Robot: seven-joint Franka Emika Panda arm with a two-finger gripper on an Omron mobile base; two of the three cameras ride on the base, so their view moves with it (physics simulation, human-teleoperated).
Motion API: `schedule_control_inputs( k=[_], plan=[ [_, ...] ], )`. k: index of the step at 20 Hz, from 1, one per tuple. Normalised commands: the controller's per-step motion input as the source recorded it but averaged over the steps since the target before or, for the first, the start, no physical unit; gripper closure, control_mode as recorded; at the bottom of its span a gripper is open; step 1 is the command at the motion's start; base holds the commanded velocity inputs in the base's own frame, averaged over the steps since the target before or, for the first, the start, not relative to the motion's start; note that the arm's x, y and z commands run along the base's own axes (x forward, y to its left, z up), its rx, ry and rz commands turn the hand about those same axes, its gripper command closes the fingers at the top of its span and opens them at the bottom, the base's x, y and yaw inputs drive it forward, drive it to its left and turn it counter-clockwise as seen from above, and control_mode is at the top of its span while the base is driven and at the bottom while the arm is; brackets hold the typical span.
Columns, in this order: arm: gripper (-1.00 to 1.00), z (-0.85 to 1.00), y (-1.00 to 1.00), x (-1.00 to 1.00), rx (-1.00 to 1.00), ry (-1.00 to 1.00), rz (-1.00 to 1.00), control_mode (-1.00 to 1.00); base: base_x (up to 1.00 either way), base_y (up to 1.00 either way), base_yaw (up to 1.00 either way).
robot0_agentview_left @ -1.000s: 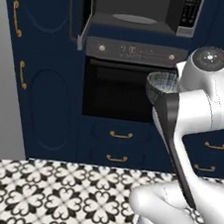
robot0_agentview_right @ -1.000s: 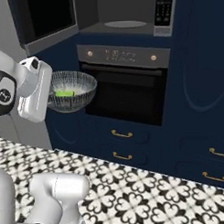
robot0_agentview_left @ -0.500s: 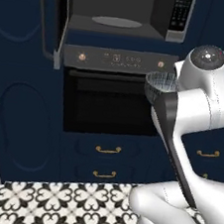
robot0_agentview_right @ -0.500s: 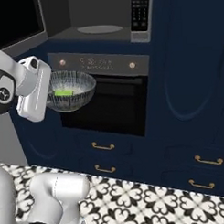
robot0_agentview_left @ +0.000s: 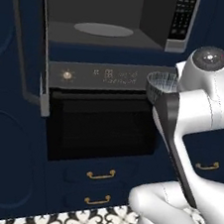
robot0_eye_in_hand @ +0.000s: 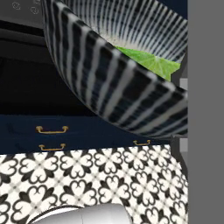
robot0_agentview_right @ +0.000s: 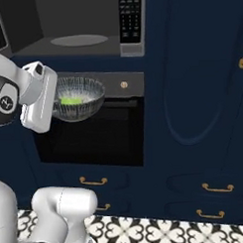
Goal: Pick the lemon wedge from the sink and place it in the bowl. Then pick the bowl and place it in the microwave. Then close the microwave door and press the start button.
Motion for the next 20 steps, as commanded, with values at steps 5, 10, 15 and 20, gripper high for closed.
schedule_control_inputs(
  k=[5, 10, 15, 20],
  plan=[
    [1.00, 0.00, 0.00, 0.00, 0.00, 0.00, 0.00, 1.00, 0.17, 0.54, -0.01],
    [1.00, 0.00, 0.00, 0.00, 0.00, 0.00, 0.00, 1.00, 0.11, 0.06, 0.00],
    [1.00, 0.00, 0.00, 0.00, 0.00, 0.00, 0.00, 1.00, 0.32, -0.07, 0.06],
    [1.00, 0.00, 0.00, 0.00, 0.00, 0.00, 0.00, 1.00, 0.61, -0.03, 0.05]
  ],
)
